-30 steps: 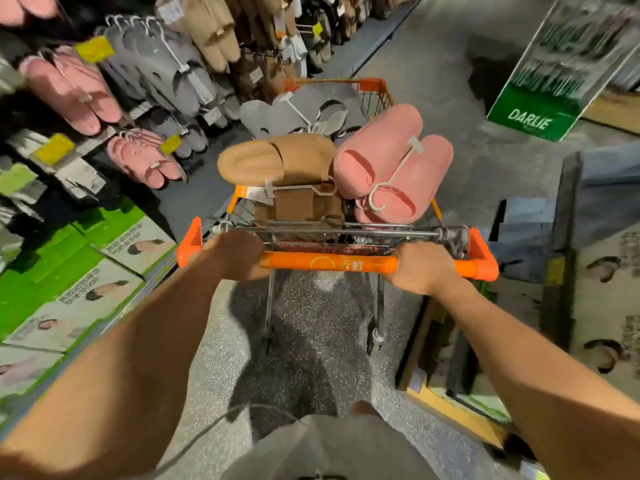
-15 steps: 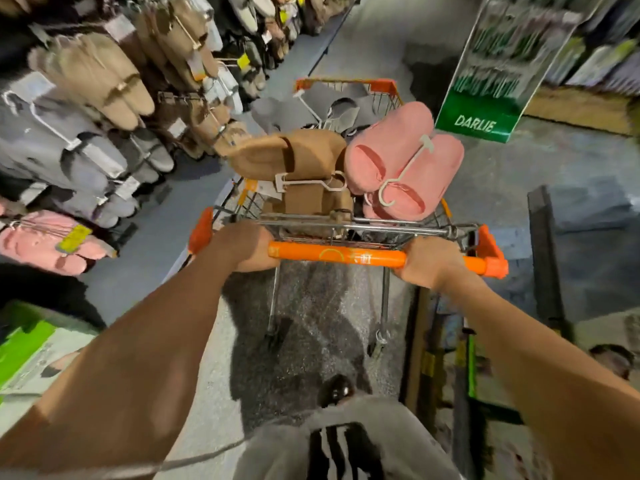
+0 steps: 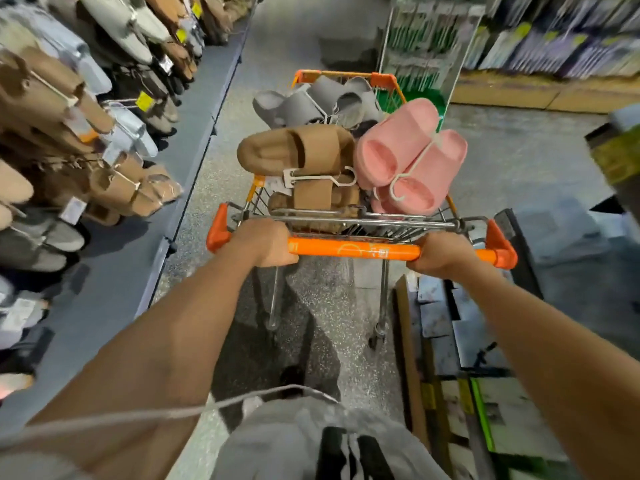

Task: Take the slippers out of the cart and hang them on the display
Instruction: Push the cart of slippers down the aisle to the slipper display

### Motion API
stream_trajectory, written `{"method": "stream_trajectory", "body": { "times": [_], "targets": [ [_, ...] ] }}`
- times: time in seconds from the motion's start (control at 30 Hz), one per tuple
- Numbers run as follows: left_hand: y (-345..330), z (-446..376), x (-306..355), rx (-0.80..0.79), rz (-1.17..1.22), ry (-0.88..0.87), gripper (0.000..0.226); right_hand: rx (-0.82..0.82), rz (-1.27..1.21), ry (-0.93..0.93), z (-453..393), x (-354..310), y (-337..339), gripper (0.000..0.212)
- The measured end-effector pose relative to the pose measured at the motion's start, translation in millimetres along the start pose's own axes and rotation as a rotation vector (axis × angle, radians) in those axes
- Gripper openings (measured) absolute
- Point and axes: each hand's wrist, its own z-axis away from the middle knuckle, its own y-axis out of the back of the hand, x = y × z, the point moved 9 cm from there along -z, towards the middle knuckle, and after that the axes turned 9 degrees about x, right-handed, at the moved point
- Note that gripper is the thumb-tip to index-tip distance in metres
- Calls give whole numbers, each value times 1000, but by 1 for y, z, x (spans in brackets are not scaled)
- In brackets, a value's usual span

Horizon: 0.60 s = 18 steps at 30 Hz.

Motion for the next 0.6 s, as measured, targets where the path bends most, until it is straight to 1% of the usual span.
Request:
{"method": "stream_trajectory", "body": {
  "times": [0.13, 0.3, 0.43, 0.6],
  "targets": [
    [20, -59, -6, -1, -8, -57, 32, -6, -26, -74, -40, 13, 12, 16],
    [36, -117, -3, -17, -65, -106, 35, -7, -42, -146, -78, 35, 22, 22],
    [52, -148, 11, 10, -83, -150, 36, -6, -31, -148, -105, 54, 32, 20],
    [62, -177, 33, 12, -110, -177, 30, -70, -53, -196, -127, 83, 41, 15]
  ]
}}
